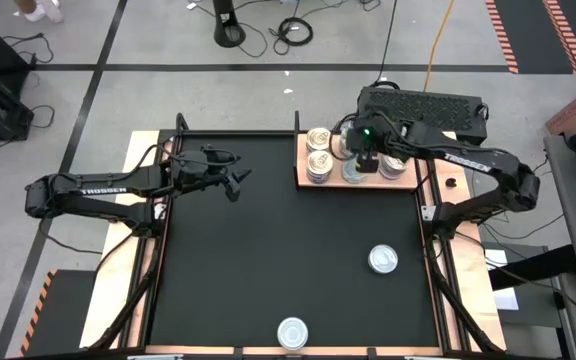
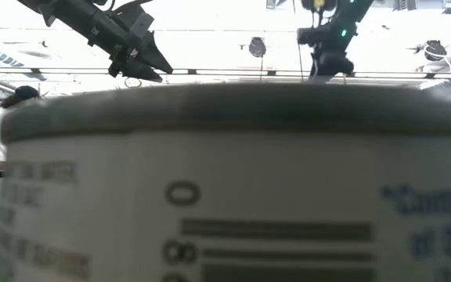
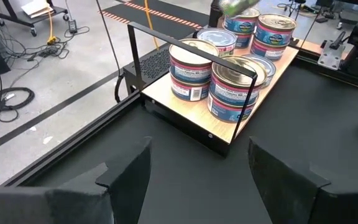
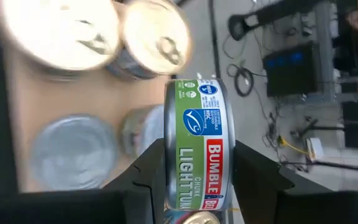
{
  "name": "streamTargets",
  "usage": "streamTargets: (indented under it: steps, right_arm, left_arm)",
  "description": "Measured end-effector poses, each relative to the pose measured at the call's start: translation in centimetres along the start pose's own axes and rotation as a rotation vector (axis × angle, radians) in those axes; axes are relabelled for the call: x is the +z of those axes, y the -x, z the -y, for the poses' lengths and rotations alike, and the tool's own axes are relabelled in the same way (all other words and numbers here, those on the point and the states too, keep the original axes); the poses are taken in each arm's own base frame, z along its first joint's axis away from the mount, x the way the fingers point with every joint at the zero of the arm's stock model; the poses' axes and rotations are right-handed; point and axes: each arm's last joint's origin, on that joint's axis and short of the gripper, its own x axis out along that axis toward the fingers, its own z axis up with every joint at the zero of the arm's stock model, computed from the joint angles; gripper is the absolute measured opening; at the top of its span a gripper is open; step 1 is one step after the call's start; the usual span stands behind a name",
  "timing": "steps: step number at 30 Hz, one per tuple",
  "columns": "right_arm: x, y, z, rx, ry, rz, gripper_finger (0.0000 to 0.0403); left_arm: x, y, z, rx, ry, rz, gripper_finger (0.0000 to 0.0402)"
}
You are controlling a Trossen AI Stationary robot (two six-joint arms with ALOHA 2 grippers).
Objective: Stack canned seafood by type on shelf
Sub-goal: Stack the green tuna can on top of the other green tuna can on the shelf
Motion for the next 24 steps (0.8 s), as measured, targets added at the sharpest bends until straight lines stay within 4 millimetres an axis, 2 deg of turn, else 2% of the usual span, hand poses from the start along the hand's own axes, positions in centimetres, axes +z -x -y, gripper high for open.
streamTargets:
  steps: [4,11,24]
  right_arm:
    - [-0.5,-2.4,0.3,-0.038,0.006,-0.004,0.0132]
    - [-1.6,-5.0,0.2,-0.045,0.031,-0.039,0.0132]
    - [-2.6,-6.4,-0.9,-0.063,0.038,-0.049,0.0133]
  left_arm:
    - [0.0,0.0,0.0,0.009,0.000,0.002,0.0263]
    - [0.0,0.0,-0.1,0.034,0.000,0.008,0.0263]
    - [0.1,-0.1,-0.6,0.059,0.008,0.010,0.0263]
